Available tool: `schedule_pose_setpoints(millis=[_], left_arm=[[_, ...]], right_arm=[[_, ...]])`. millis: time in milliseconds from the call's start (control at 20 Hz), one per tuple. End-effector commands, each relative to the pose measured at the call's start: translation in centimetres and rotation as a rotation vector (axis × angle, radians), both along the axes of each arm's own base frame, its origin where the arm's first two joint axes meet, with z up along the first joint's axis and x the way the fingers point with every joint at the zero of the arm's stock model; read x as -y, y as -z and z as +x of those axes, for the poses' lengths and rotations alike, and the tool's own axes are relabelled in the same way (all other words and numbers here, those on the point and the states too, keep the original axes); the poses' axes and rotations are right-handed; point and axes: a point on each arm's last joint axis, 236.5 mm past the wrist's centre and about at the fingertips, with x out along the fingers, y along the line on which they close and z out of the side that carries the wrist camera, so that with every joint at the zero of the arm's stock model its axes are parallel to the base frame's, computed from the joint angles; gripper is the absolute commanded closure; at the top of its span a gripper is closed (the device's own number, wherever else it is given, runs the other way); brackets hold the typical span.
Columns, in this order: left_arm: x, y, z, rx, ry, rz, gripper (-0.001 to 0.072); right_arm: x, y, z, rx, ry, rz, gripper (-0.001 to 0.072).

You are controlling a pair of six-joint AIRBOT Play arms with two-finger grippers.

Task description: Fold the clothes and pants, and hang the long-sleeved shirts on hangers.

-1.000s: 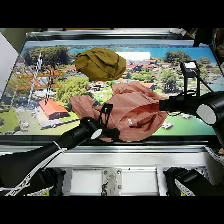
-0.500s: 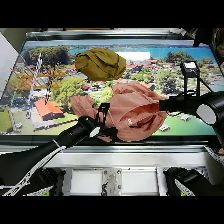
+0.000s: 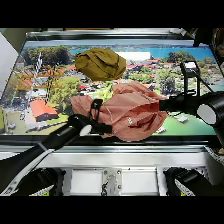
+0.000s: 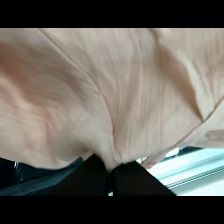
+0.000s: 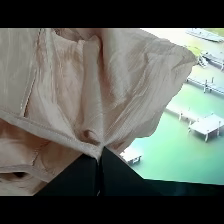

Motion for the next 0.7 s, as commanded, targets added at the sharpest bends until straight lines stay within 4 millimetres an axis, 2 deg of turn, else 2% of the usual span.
schedule_pose_setpoints(millis=[0,100,200,300,350,400,450,500,550,600,650], left_arm=[[-5.3,-7.4,2.8,0.131,-0.05,0.002,0.0699],[-7.6,-15.2,4.6,0.271,-0.091,-0.075,0.0699],[-7.8,-26.3,5.0,0.478,-0.09,-0.267,0.0699],[-7.0,-36.2,2.9,0.664,-0.018,-0.429,0.07],[-6.7,-40.3,1.6,0.747,0.029,-0.472,0.07],[-6.5,-43.0,0.5,0.799,0.065,-0.487,0.07],[-6.4,-44.5,-0.3,0.82,0.094,-0.481,0.07],[-6.0,-45.0,-1.0,0.809,0.134,-0.466,0.07],[-5.7,-44.2,-1.0,0.768,0.157,-0.436,0.07],[-5.6,-42.3,-0.7,0.701,0.175,-0.378,0.07],[-5.6,-39.2,-0.1,0.607,0.192,-0.304,0.0699]], right_arm=[[-0.1,-2.8,0.5,0.055,-0.061,-0.028,0.0702],[-0.4,-7.3,1.3,0.138,-0.089,-0.022,0.0702],[-0.6,-13.1,1.8,0.236,-0.102,-0.005,0.0702],[-0.3,-17.9,1.3,0.301,-0.107,0.006,0.0702],[-0.1,-19.9,0.8,0.319,-0.104,0.013,0.0702],[0.2,-21.2,0.2,0.32,-0.096,0.02,0.0702],[0.5,-21.6,-0.5,0.302,-0.089,0.022,0.0701],[0.8,-21.1,-1.4,0.256,-0.083,0.015,0.0702],[1.1,-20.0,-2.3,0.191,-0.076,0.002,0.0702],[1.4,-18.5,-3.4,0.106,-0.07,-0.017,0.0702],[1.3,-17.5,-3.6,0.063,-0.075,-0.021,0.0702]])
